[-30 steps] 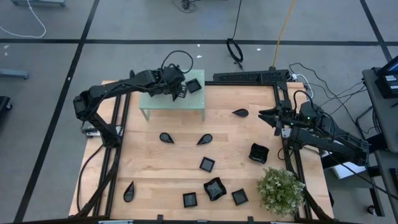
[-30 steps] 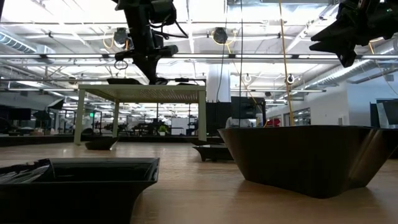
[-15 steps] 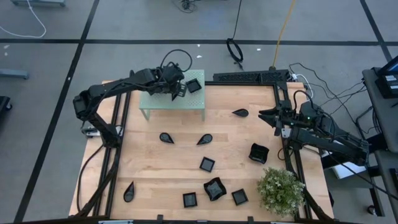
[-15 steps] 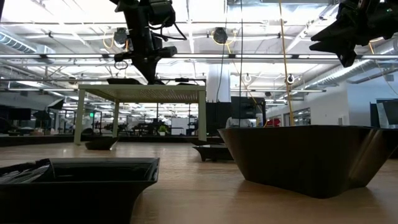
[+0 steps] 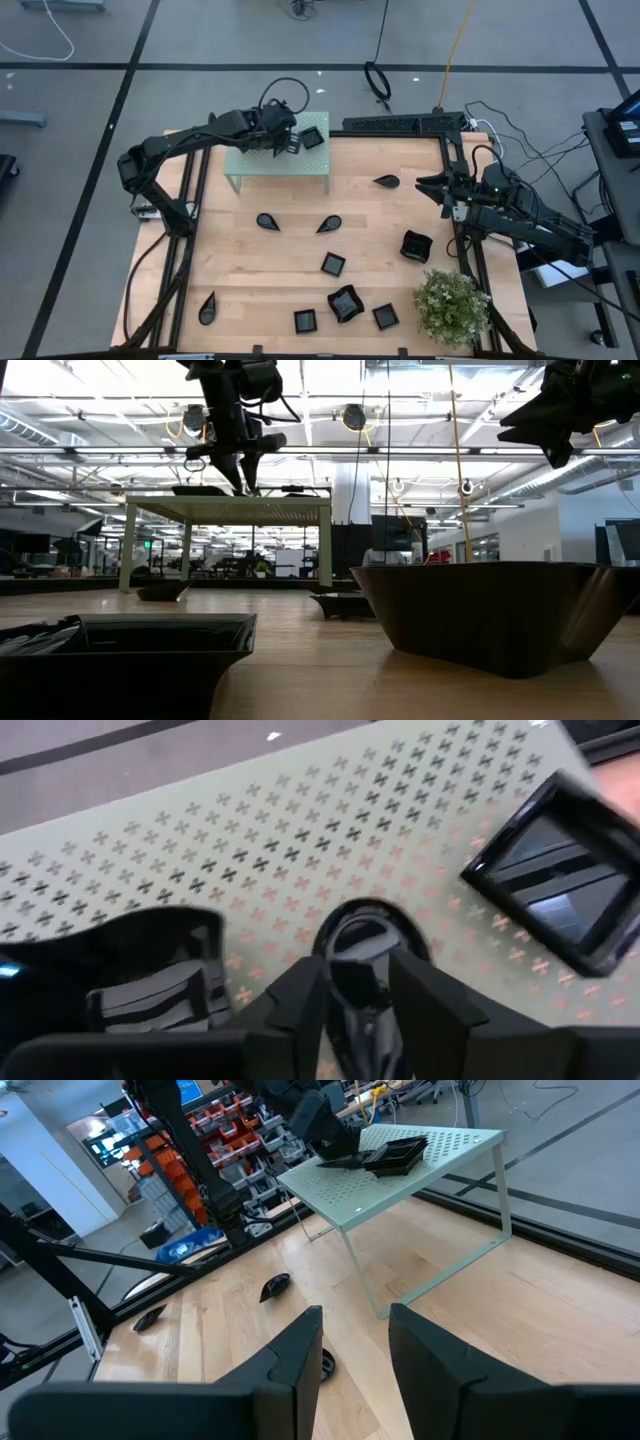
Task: Pick & Place Mini shaped plates
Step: Put the drop shaped plate on the shelf, then stack the drop shaped plate on top of the drop shaped plate on the shelf
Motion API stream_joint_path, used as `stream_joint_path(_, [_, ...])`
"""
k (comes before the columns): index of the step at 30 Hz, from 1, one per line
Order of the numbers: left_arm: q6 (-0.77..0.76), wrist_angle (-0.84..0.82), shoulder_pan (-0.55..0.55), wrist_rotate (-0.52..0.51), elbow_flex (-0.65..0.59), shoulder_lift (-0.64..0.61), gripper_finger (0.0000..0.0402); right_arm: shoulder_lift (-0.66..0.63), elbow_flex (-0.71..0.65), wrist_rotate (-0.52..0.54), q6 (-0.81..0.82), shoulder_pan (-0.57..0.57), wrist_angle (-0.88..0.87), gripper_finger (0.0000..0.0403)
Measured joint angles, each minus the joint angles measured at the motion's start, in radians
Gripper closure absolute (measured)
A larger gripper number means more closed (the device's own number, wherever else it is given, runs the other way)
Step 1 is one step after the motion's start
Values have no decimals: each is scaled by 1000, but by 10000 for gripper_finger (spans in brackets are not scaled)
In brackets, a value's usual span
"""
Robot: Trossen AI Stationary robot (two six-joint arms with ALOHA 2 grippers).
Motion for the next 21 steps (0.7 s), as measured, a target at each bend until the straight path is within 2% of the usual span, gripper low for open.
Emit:
stream_joint_path(6, [46, 30, -31, 19, 0, -51, 262, 0, 0, 0, 0, 0, 0, 298])
stream_joint_path(12, [57, -64, -141, 38, 0, -136, 261, 0, 0, 0, 0, 0, 0, 298])
stream_joint_path(18, [-56, -304, -270, 128, 0, -159, 261, 0, 0, 0, 0, 0, 0, 298])
stream_joint_path(21, [-207, -414, -322, 182, -9, -145, 261, 0, 0, 0, 0, 0, 0, 298])
